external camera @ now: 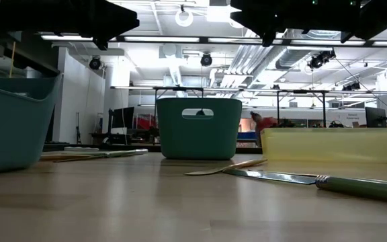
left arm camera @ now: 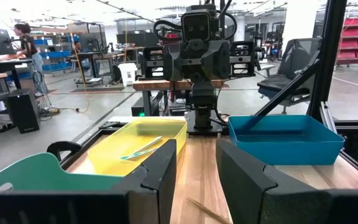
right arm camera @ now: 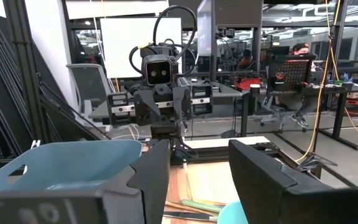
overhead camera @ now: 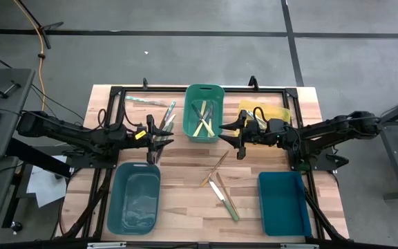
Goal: Sort silverware by color (type)
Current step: Put the blue patterned knife into the yellow bin
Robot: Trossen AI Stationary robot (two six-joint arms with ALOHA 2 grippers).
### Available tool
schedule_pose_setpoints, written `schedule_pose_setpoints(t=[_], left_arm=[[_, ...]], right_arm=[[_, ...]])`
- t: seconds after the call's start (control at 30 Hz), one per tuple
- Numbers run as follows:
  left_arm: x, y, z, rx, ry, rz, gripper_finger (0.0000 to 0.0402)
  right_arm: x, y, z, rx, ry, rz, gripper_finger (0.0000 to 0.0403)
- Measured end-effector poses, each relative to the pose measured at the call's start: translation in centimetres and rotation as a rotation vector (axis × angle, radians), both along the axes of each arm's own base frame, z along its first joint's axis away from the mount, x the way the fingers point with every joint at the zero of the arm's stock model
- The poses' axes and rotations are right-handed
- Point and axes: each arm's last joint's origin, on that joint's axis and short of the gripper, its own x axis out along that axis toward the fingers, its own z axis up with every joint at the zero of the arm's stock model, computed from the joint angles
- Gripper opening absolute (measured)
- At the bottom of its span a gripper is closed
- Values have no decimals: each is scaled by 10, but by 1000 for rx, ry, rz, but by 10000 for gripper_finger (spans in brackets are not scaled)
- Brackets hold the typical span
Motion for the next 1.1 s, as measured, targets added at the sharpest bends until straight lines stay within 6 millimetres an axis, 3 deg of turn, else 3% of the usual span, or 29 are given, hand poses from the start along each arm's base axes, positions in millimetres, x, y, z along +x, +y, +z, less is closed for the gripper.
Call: schedule_pose_setpoints(t=[0.87,1.1], left_arm=[[0,2,-2,-2,24,67,108],[-1,18,-21,-115,137,483,108]], right_arm=[[0,0,-2,-1,23,0,161],[0,-1,-2,12,22,-35,161]])
